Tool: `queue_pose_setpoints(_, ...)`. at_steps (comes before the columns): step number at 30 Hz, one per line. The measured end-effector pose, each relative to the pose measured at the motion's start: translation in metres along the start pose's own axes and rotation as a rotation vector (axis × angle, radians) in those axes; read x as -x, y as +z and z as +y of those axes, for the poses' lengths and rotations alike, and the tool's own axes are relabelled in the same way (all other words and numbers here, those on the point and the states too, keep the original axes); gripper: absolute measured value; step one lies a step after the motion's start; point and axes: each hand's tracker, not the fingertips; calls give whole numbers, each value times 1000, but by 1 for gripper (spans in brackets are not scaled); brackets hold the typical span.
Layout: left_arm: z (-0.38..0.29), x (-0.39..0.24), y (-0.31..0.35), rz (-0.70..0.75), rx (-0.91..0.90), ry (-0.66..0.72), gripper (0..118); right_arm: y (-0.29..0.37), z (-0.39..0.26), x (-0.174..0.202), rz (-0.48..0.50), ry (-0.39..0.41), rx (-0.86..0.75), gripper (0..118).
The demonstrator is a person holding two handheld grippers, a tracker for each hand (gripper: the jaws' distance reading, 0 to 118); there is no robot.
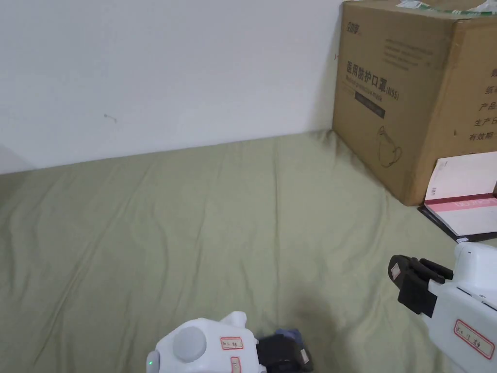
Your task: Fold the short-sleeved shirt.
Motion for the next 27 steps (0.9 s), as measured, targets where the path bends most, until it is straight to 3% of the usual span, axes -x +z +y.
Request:
queue_pose_setpoints(1, -4, -2, 10, -58, -25, 20, 117, 2, -1, -1, 28, -11, 4, 2)
queue_pose_setpoints(4, -10, -4, 51, -130, -162, -17, 117, 3, -3, 0, 49, -11, 26, 2)
queue_pose_setpoints(6, -17, -8, 77, -77, -232, -53, 118, 4, -5, 5, 47, 16, 32, 2)
queue_pose_setpoints(8, -21, -11, 92, 26, -238, -100, 106, 5, -6, 9, 48, 66, 30, 2)
queue_pose_setpoints(9, -24, -12, 96, 61, -244, -124, 85, 5, -7, 12, 50, 86, 31, 2)
queue_pose_setpoints(10, -24, -14, 95, 83, -243, -159, 31, 6, -7, 14, 50, 102, 32, 2)
queue_pose_setpoints(11, -24, -17, 91, 110, -227, -199, 1, 7, -8, 16, 50, 111, 31, 2)
queue_pose_setpoints(13, -23, -23, 71, 200, -181, -263, 2, 9, -9, 19, 50, 121, 28, 2)
queue_pose_setpoints(17, -16, -20, 20, 130, -48, -183, 2, 10, -9, 17, 48, 135, 28, 2)
queue_pose_setpoints(22, -18, -19, -40, 156, 63, -167, 2, 12, -9, 12, 27, 143, 50, 2)
queue_pose_setpoints(27, -16, -5, -72, 86, 86, -2, 1, 11, -13, 11, 17, 133, 78, 2)
